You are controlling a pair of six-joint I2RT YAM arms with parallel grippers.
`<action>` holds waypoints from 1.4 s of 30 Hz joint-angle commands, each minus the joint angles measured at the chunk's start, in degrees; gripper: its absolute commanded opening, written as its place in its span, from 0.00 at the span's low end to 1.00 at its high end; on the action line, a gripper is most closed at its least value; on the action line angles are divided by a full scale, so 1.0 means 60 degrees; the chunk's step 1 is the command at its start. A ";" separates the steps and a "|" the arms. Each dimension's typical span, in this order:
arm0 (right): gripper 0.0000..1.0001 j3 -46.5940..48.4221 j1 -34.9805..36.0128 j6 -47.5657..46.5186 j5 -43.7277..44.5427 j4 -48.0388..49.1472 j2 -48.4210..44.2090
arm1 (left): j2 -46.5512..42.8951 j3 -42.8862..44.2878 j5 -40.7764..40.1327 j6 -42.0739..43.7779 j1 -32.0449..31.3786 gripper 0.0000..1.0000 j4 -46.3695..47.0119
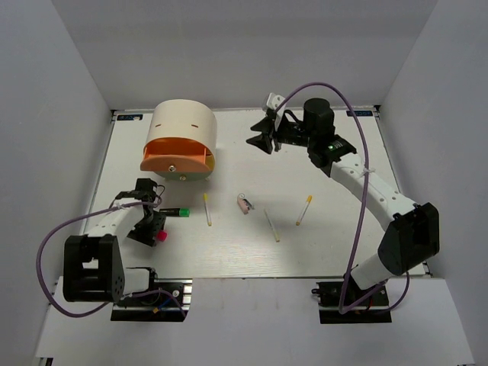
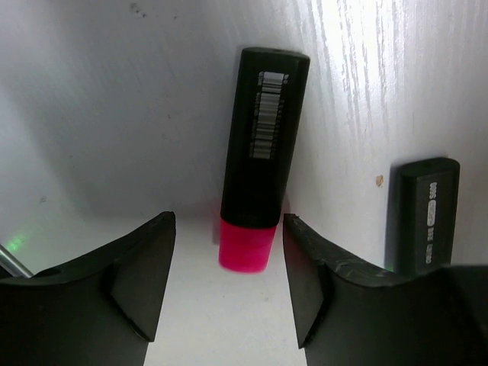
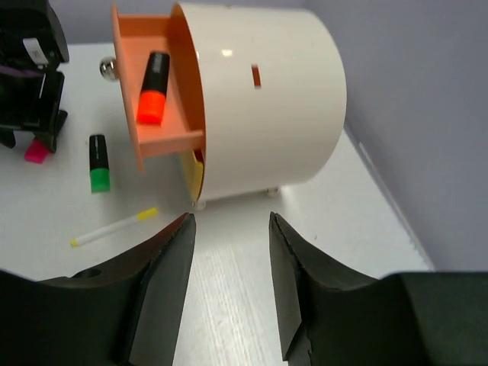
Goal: Sort the stationery into containers
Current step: Pick up the pen from the center of the board, then place the pen in the drawer.
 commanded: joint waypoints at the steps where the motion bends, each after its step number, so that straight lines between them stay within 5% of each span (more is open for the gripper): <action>1: 0.50 -0.0660 -0.0213 0.0161 0.0012 0.0346 -0.0623 | 0.0328 0.0393 -0.0301 0.0114 0.0041 0.68 0.0345; 5: 0.51 -0.1261 -0.0462 0.0146 -0.0017 0.0390 -0.1091 | 0.0549 0.0393 -0.0301 0.0114 0.0041 0.61 0.0521; 10: 0.54 -0.1817 -0.0740 0.0205 -0.0003 0.0405 -0.1472 | 0.0725 0.0393 -0.0198 0.0318 0.0041 0.32 0.0609; 13: 0.55 -0.2139 -0.0916 0.0307 0.0041 0.0449 -0.1663 | 0.0492 0.0494 0.0051 0.0407 0.0041 0.23 0.0405; 20: 0.58 -0.2697 -0.1355 0.0219 0.0173 0.0274 -0.2146 | -0.2040 0.1636 0.1148 0.1211 -0.0149 0.04 -0.0563; 27: 0.47 -0.3180 -0.1576 -0.0044 0.0056 0.0111 -0.2367 | -0.3713 0.3435 0.2861 0.2106 -0.0149 0.00 -0.0139; 32: 0.43 -0.3385 -0.1722 -0.0103 -0.0017 0.0097 -0.2484 | -0.3539 0.4931 0.3829 0.2487 -0.0149 0.00 0.0971; 42: 0.43 -0.3838 -0.1795 -0.0249 -0.0061 0.0171 -0.2821 | -0.2135 0.5723 0.6012 0.5077 -0.0149 0.00 0.3743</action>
